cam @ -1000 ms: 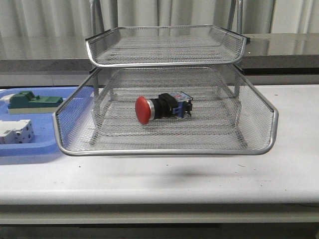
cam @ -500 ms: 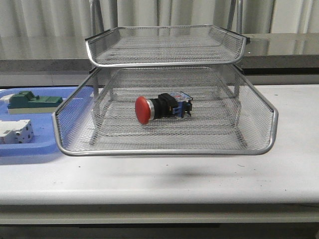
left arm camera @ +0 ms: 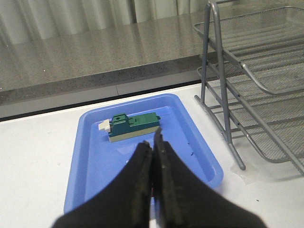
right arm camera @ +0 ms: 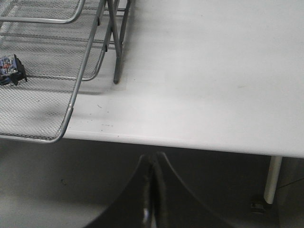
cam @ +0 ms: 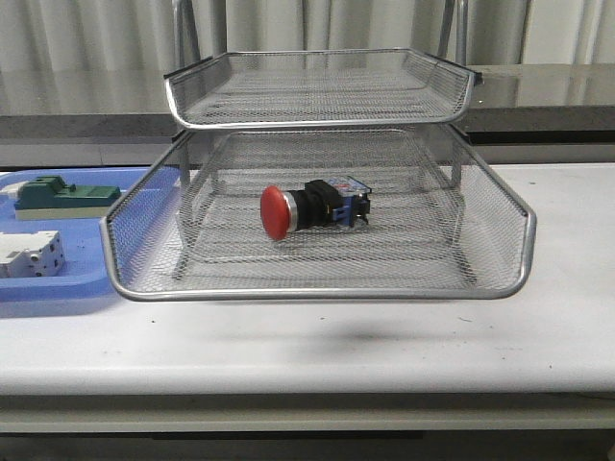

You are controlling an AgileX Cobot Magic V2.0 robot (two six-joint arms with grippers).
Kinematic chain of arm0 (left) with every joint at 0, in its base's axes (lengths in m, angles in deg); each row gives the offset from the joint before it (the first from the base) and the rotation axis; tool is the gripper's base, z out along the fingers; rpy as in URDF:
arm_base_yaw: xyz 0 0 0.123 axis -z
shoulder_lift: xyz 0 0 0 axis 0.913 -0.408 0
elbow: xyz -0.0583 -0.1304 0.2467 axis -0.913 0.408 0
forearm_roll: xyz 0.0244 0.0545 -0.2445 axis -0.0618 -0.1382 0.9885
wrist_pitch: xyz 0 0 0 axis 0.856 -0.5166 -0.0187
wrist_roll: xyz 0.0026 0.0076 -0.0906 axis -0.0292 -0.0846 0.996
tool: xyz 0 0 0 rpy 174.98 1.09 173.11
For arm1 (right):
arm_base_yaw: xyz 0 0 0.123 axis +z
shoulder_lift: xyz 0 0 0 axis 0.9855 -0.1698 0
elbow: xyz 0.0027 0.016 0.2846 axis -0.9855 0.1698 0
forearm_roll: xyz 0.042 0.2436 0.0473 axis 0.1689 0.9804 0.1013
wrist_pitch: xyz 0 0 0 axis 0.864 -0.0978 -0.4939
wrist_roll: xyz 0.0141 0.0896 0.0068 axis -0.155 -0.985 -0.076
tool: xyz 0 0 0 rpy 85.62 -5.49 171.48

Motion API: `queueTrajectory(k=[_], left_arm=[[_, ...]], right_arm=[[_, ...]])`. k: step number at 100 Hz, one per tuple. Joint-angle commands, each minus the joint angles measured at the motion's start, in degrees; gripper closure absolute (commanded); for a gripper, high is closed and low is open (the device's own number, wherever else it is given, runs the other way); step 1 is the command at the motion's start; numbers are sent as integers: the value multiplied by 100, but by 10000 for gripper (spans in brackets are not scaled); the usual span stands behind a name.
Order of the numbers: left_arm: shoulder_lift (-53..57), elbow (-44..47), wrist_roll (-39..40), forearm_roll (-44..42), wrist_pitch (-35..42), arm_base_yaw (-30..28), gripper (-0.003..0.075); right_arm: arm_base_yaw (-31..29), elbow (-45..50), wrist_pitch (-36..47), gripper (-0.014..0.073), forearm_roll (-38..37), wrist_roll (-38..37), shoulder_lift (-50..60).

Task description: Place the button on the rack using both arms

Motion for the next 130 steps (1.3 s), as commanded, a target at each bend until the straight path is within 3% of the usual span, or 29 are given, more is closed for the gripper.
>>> queueTrajectory(k=[1, 39, 70, 115, 130], left_arm=[[-43, -165, 66, 69, 504, -7, 740], [-43, -165, 66, 69, 504, -7, 740], [-43, -165, 66, 69, 504, -7, 740], [-43, -165, 66, 69, 504, -7, 740], [-43, -165, 66, 69, 504, -7, 740]], right_arm=[[-24, -192, 331, 663, -8, 15, -34], [-24, -192, 343, 663, 26, 15, -34], [-10, -174, 925, 663, 447, 94, -159], [51, -174, 884, 663, 3023, 3151, -1695], [468, -174, 940, 662, 3295, 3784, -2325]])
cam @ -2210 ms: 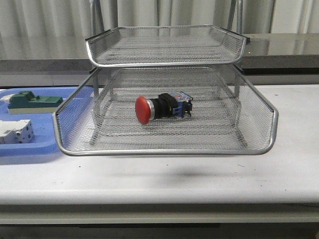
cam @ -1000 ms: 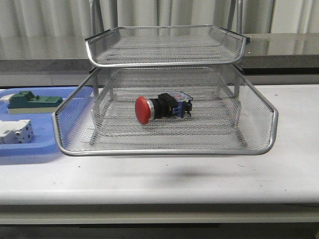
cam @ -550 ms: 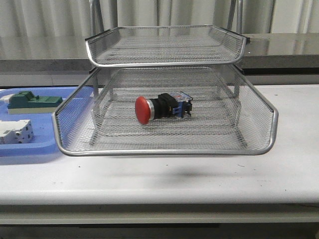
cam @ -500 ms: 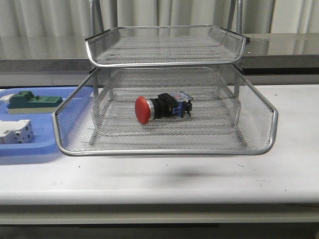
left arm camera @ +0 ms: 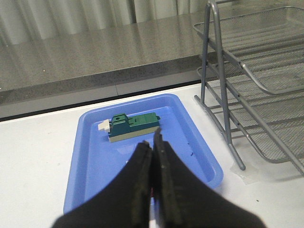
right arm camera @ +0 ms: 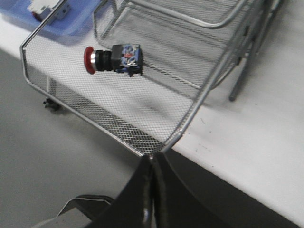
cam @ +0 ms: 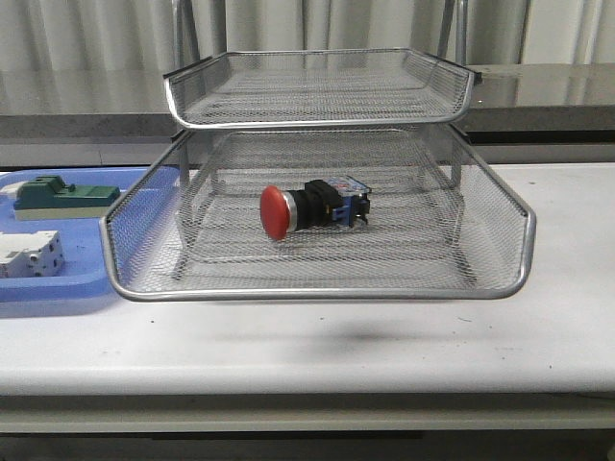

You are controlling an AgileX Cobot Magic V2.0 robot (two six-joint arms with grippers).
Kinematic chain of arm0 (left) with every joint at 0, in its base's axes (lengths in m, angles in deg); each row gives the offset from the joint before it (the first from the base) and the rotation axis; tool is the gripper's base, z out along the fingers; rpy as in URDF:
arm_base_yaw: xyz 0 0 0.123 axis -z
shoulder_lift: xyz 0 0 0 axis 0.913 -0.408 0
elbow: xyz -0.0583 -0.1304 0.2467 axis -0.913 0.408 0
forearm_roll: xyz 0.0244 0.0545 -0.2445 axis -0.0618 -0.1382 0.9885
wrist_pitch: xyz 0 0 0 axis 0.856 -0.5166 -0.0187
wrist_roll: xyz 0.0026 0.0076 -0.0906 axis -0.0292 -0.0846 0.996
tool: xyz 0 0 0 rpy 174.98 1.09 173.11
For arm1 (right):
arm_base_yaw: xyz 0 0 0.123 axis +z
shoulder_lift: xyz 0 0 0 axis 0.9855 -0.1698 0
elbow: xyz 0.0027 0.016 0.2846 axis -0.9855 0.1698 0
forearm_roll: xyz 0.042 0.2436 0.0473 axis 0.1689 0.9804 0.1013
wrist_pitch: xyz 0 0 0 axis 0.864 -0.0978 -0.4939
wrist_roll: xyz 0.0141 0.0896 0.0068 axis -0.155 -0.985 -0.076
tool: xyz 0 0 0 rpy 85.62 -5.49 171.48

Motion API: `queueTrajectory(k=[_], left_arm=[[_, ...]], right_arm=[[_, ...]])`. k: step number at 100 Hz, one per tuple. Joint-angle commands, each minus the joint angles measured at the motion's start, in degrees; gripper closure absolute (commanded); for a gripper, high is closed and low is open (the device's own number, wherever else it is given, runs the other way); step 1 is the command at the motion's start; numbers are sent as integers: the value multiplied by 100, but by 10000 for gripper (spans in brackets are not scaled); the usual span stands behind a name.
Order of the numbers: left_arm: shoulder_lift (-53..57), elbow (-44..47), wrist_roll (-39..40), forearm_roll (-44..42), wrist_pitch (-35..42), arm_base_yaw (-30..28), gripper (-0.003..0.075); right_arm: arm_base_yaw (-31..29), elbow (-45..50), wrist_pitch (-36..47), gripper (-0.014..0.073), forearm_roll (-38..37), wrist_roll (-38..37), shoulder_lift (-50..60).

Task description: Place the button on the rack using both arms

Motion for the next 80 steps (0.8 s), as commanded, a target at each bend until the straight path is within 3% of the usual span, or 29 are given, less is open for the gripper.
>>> queueTrajectory(k=[1, 51, 80], left_arm=[[-43, -165, 66, 69, 501, -7, 740], [-43, -165, 66, 69, 501, -7, 740], [-43, -165, 66, 69, 501, -7, 740]], right_arm=[[229, -174, 326, 662, 377, 425, -292], [2445, -174, 1096, 661, 303, 1297, -2106], [3165, -174, 1645, 661, -611, 1297, -2692]])
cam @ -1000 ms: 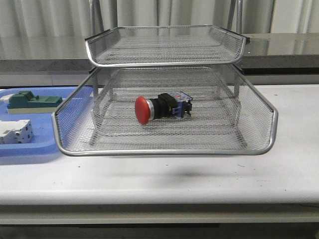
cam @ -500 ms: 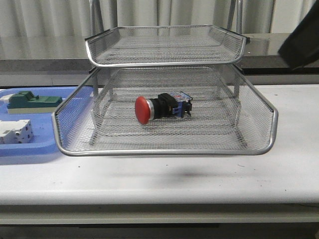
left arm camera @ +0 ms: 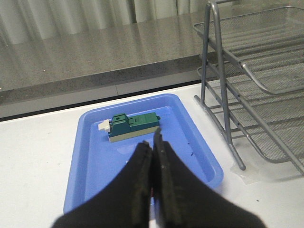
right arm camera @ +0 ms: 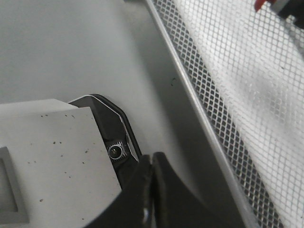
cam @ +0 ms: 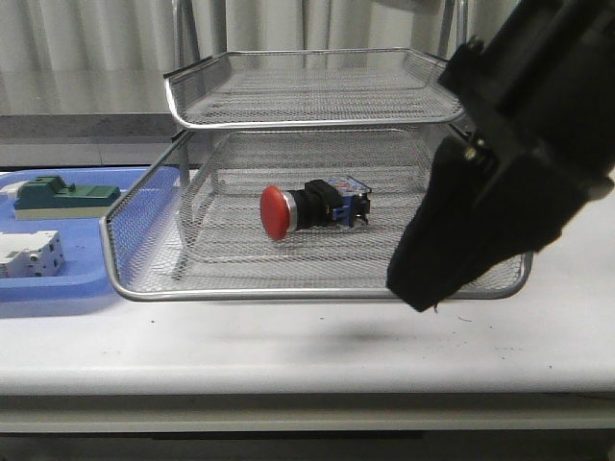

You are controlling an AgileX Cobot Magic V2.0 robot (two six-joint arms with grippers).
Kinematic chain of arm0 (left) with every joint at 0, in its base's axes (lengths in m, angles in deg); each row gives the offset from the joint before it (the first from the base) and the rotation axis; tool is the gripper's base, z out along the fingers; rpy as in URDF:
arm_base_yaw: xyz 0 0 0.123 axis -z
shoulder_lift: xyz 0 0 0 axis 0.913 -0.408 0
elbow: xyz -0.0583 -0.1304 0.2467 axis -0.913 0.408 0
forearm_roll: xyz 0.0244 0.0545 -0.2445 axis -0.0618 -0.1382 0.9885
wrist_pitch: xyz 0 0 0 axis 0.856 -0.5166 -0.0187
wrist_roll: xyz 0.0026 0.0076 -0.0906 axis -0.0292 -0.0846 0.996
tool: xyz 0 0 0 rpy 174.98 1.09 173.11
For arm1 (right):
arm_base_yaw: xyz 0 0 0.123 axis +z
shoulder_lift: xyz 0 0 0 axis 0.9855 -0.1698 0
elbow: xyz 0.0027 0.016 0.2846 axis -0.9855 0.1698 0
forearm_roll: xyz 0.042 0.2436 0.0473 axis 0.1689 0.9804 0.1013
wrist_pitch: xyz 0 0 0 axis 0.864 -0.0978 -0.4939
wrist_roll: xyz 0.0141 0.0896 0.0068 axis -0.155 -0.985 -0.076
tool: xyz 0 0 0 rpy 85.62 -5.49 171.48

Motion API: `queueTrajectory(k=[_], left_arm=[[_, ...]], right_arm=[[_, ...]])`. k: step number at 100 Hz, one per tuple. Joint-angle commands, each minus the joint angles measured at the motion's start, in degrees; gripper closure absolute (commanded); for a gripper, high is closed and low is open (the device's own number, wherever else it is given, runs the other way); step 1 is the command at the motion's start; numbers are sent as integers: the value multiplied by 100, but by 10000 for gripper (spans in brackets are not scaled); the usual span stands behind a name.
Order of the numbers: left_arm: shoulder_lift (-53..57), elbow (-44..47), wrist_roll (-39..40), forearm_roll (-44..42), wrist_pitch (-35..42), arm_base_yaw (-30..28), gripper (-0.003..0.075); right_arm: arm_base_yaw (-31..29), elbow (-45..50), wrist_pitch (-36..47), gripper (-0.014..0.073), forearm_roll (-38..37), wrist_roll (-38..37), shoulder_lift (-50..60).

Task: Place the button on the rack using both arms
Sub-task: 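Push the front of the middle tier back into the rack with the right gripper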

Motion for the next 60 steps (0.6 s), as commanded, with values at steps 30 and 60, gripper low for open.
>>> queueTrajectory(k=[30, 60], left_arm=[[-43, -165, 66, 69, 501, -7, 740], [-43, -165, 66, 69, 501, -7, 740]], right_arm=[[184, -174, 810, 661, -209, 76, -499], [184, -174, 1157, 661, -434, 76, -759]])
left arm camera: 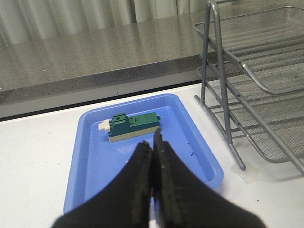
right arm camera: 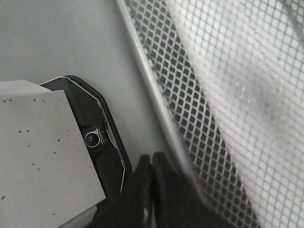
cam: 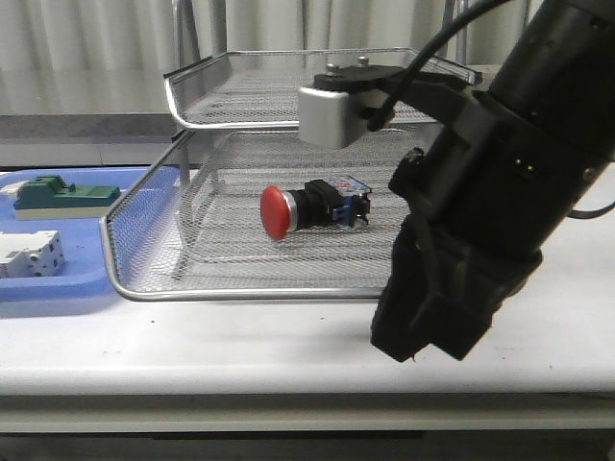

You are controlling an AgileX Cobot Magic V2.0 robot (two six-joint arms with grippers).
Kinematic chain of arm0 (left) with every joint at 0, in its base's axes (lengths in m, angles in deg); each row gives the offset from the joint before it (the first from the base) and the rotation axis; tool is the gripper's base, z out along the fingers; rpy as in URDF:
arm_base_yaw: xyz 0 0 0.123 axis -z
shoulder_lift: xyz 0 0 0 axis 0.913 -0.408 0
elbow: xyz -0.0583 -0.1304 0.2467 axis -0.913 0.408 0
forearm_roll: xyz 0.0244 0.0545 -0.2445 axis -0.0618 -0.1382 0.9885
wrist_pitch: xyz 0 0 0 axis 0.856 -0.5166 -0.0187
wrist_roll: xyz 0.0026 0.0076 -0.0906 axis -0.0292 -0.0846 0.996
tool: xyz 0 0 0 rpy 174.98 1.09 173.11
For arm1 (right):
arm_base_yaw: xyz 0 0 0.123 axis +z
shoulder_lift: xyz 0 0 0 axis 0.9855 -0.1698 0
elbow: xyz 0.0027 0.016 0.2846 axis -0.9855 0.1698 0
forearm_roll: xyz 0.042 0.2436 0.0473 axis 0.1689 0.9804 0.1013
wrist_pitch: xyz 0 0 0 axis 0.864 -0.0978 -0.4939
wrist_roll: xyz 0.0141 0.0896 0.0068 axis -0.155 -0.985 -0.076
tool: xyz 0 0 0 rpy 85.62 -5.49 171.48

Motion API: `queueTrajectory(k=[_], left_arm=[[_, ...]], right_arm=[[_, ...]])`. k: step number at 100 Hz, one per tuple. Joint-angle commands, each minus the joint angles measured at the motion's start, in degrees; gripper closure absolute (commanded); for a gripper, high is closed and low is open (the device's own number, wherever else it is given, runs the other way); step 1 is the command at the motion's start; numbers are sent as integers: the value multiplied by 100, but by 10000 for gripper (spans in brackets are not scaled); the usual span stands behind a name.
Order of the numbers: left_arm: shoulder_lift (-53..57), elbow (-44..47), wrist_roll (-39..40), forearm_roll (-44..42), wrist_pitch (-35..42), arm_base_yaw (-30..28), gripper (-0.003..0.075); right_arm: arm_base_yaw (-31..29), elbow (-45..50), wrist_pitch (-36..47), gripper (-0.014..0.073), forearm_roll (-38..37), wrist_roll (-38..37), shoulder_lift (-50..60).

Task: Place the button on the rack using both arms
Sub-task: 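Push the front of the middle tier back into the rack with the right gripper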

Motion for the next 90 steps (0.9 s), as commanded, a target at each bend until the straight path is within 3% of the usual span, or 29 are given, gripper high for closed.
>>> queueTrajectory(k=[1, 90], left_arm=[[-43, -165, 66, 69, 501, -7, 740], [-43, -165, 66, 69, 501, -7, 740]], right_arm=[[26, -174, 333, 661, -17, 63, 157], [-1029, -263, 1351, 663, -118, 63, -42]])
